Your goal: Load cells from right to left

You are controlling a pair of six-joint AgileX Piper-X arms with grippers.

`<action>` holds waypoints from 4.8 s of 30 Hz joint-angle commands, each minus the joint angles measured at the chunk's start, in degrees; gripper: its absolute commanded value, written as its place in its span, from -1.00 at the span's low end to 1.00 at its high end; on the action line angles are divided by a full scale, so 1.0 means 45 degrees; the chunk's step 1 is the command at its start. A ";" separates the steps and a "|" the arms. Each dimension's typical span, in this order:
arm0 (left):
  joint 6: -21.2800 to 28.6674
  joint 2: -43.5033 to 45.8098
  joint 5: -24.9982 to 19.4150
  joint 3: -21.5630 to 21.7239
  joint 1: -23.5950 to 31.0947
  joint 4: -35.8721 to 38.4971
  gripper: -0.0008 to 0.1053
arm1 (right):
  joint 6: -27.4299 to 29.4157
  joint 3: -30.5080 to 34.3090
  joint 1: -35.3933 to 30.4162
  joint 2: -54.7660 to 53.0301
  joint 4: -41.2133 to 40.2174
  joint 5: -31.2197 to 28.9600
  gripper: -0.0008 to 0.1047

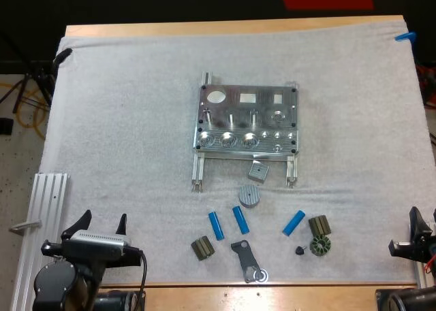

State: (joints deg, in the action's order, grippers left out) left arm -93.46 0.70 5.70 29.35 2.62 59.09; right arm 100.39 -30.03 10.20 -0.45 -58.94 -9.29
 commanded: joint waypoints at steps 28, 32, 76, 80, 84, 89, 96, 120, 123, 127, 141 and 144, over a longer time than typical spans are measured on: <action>0.0703 -0.1837 0.1582 0.3437 -0.0017 0.0719 0.15 | 0.0530 -0.3244 -0.0056 0.4147 -0.0106 0.4687 -0.20; 0.0703 -0.2536 0.2332 0.3870 -0.0017 0.0828 0.15 | 0.0530 -0.3528 -0.0056 0.4681 -0.0203 0.5398 -0.20; -0.2946 -1.0626 0.2345 0.3968 -0.3652 0.1955 0.15 | 0.0612 -0.3781 -0.0056 0.5402 -0.1536 0.6111 -0.20; -0.2884 -1.1373 0.2653 0.3968 -0.3652 0.1955 0.15 | 0.0612 -0.3781 -0.0056 0.5402 -0.1536 0.6111 -0.20; -0.2887 -1.1790 0.2649 0.3968 -0.3652 0.1955 0.15 | 0.0612 -0.3781 -0.0056 0.5402 -0.1536 0.6111 -0.20; -0.3264 -1.2189 0.2452 0.3968 -0.3652 0.1955 0.15 | 0.0674 -0.3781 -0.0056 0.5402 -0.1536 0.6111 -0.20; -0.3848 -1.2654 0.2301 0.3968 -0.3652 0.1718 0.15 | 0.0701 -0.3781 -0.0056 0.5402 -0.1536 0.6111 -0.20; -0.6478 -1.5078 0.1440 0.3516 -0.7899 -0.1114 0.15 | 0.2073 -0.3781 0.0183 0.5402 -0.2516 0.9562 -0.20; -0.6700 -1.5318 0.1440 0.3516 -0.8254 -0.1524 0.15 | 0.2511 -0.3781 0.0479 0.5402 -0.3005 0.9559 -0.20; -0.6857 -1.5782 0.1440 0.3516 -0.8506 -0.2006 0.15 | 0.2709 -0.3781 0.0846 0.5402 -0.3384 0.9454 -0.20; -0.6927 -1.7726 0.0630 0.3516 -0.8505 -0.2525 0.15 | 0.2709 -0.3781 0.0932 0.5402 -0.3414 0.9460 -0.20; -0.6927 -1.8224 0.0685 0.3516 -0.8505 -0.2331 0.15 | 0.2709 -0.3781 0.0932 0.5402 -0.3414 0.9460 -0.20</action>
State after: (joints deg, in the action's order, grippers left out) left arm -123.90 -81.43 9.58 45.16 -35.37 48.19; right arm 111.85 -46.34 14.35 23.90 -73.92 32.94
